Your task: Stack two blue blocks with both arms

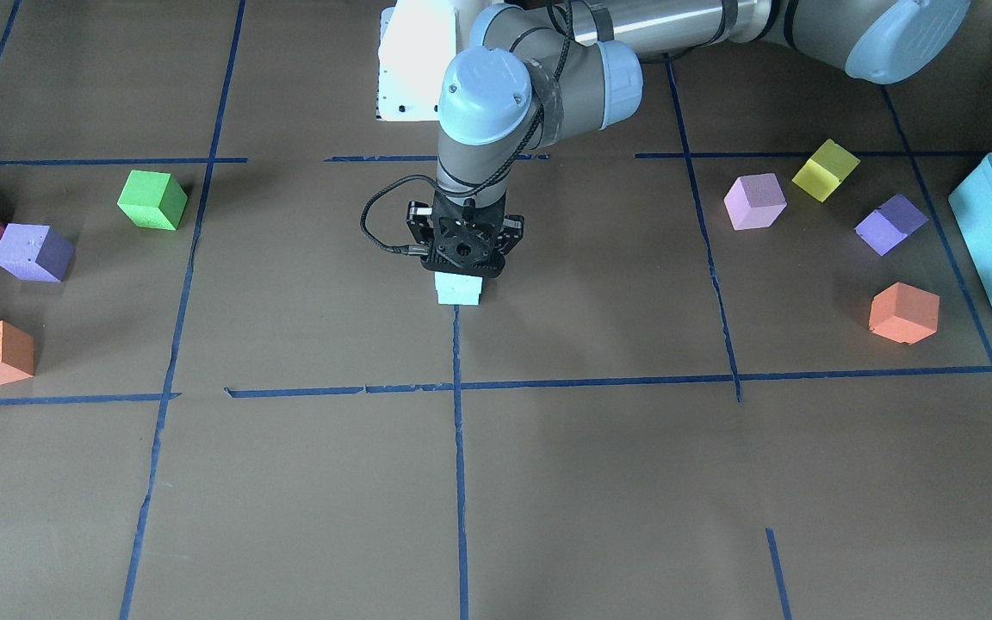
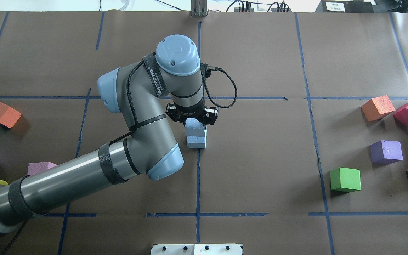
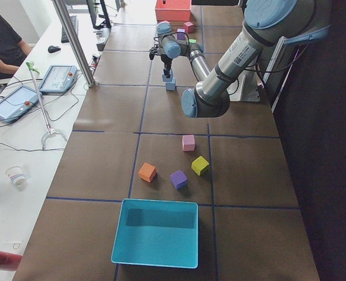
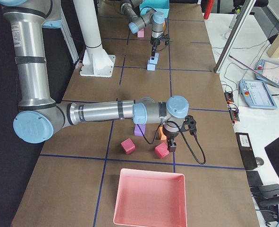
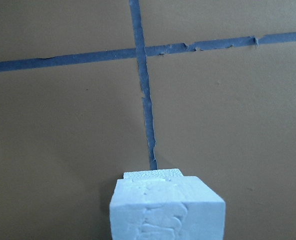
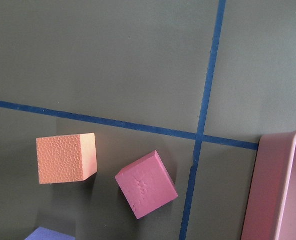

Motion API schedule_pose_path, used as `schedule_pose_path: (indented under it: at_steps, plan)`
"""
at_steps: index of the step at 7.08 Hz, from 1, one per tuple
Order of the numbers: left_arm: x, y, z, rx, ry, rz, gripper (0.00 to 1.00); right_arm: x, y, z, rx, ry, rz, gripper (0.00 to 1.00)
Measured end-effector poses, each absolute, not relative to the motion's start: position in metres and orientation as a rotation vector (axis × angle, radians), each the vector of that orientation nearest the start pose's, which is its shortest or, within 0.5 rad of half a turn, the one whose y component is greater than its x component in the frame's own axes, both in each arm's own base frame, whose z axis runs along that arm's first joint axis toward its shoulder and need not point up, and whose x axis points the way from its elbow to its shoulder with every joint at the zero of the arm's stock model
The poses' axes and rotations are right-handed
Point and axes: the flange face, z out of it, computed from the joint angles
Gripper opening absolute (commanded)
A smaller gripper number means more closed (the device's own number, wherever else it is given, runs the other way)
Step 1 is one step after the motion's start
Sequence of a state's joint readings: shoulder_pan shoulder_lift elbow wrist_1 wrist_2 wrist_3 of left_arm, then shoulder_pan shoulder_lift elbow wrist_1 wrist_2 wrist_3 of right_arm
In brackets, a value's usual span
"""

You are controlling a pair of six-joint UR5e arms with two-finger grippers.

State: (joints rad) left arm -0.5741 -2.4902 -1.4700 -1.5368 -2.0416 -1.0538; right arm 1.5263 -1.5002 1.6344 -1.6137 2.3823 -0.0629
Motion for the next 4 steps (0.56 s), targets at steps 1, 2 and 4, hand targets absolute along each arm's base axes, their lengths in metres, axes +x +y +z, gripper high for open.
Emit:
schedule_pose_path:
  at_steps: [1, 2, 4]
  plan:
    - [0.5738, -0.4740, 0.1264, 0.016, 0.888, 0.133, 0.15, 0.0377, -0.5264, 0.5931, 0.094, -0.811, -0.138, 1.00]
    - [0.5762, -0.4712, 0.1276, 0.012, 0.885, 0.136, 0.15, 0.0377, -0.5264, 0.5929, 0.094, -0.811, -0.139, 1.00]
    - [0.5784, -0.4653, 0.1327, 0.005, 0.880, 0.141, 0.16, 0.0377, -0.5264, 0.5928, 0.094, -0.811, -0.139, 1.00]
